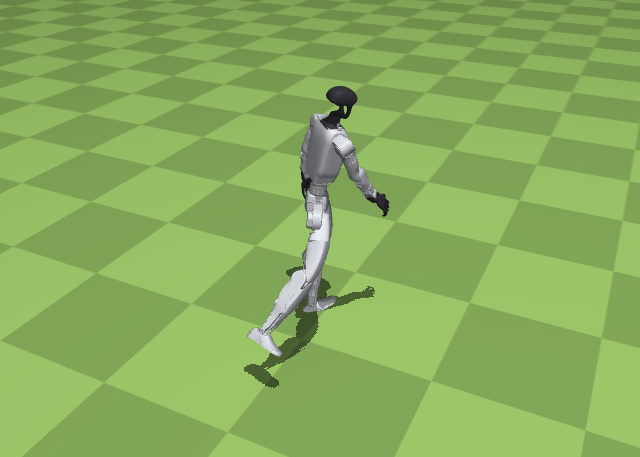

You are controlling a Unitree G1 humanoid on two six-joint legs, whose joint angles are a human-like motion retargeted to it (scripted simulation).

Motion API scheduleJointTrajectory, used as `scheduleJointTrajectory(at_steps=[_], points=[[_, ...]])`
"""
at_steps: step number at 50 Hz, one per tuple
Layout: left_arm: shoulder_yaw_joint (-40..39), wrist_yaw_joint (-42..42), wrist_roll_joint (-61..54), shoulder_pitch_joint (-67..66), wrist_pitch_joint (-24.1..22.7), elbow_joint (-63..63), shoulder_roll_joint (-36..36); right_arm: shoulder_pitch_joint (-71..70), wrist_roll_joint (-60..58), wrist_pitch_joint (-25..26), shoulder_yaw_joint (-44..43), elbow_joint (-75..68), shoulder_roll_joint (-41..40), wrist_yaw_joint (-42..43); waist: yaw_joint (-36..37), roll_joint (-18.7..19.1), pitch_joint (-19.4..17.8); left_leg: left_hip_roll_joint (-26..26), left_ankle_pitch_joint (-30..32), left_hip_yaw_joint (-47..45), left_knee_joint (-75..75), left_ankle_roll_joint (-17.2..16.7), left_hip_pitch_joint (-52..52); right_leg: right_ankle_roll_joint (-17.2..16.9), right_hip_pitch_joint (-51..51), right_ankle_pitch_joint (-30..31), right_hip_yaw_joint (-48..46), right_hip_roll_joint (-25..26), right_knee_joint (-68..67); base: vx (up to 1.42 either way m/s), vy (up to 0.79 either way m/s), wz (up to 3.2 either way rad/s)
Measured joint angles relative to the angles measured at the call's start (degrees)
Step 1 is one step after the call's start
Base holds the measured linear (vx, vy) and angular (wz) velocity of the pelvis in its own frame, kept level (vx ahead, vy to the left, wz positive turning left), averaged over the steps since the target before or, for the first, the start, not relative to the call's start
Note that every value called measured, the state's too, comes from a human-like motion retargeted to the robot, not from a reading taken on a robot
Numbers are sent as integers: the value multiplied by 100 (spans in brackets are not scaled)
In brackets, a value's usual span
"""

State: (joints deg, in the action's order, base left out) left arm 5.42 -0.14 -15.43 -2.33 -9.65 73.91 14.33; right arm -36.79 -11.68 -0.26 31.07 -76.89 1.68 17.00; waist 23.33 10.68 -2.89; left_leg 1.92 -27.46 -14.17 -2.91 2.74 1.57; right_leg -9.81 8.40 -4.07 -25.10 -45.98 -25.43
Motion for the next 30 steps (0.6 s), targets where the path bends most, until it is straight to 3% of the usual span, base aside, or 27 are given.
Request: scheduleJointTrajectory(at_steps=[1, 2, 3, 4, 5, 12, 13, 14, 15, 30], points=[[28, 40, 8, 3, -17, -80, 92, -10, -48, 2, 37, 43, -7, 23, -19, 67, 9, 38, -7, -66, 66, -12, 60, -7, -50, -15, 17, -19, 2, 7, 33, -37], [60, 189, -103, -5, -91, -162, 203, 4, -27, 3, 127, 117, -9, 120, 54, -94, -162, 572, -252, 514, 920, -173, 672, -67, -160, 28, 257, -307, 75, 10, 17, -141], [97, 557, -449, -33, -283, -250, 353, 66, 134, -2, 322, 251, -3, 361, 309, -712, -690, 2098, -970, 2386, 3351, -636, 2390, -233, -387, 190, 945, -1133, 293, 13, 15, -184], [107, 716, -607, -85, -377, -322, 467, 117, 177, -6, 417, 323, -26, 471, 408, -899, -840, 2709, -1390, 3095, 4583, -888, 3045, -330, -500, 247, 1249, -1444, 392, 13, 24, -162], [103, 771, -672, -149, -423, -388, 563, 162, 163, -9, 462, 365, -64, 516, 428, -869, -802, 2863, -1661, 3222, 5214, -1035, 3169, -393, -555, 253, 1363, -1498, 430, 7, 32, -63], [-107, 1077, -1067, -44, -496, -565, 878, 183, 13, 20, 641, 455, -243, 686, 275, -770, -683, 2958, -1660, 3331, 5214, -1036, 3293, -386, -789, 211, 1541, -1386, 421, 0, 6, -7], [-126, 1081, -1074, -8, -492, -570, 877, 203, 39, 25, 601, 455, -251, 689, 265, -781, -678, 2960, -1674, 3326, 5207, -1035, 3277, -390, -789, 194, 1539, -1373, 418, -8, -11, 82], [-174, 882, -879, 113, -355, -539, 832, 134, -98, 45, 470, 377, -275, 523, 33, -426, -354, 1939, -1051, 1868, 3227, -648, 2121, -265, -665, 41, 1014, -883, 247, -17, -14, 200], [-238, 579, -583, 277, -151, -490, 765, 21, -316, 74, 294, 258, -305, 272, -310, 112, 129, 407, -111, -317, 262, -68, 395, -75, -481, -180, 228, -154, -6, -18, -17, 205], [-426, 464, -87, 541, -8, -405, 183, 647, -67, -15, -70, 99, -85, -187, -420, -387, 151, 92, -410, -64, -5, -33, -252, -240, -68, -573, -162, 726, 249, -13, -43, 16]])
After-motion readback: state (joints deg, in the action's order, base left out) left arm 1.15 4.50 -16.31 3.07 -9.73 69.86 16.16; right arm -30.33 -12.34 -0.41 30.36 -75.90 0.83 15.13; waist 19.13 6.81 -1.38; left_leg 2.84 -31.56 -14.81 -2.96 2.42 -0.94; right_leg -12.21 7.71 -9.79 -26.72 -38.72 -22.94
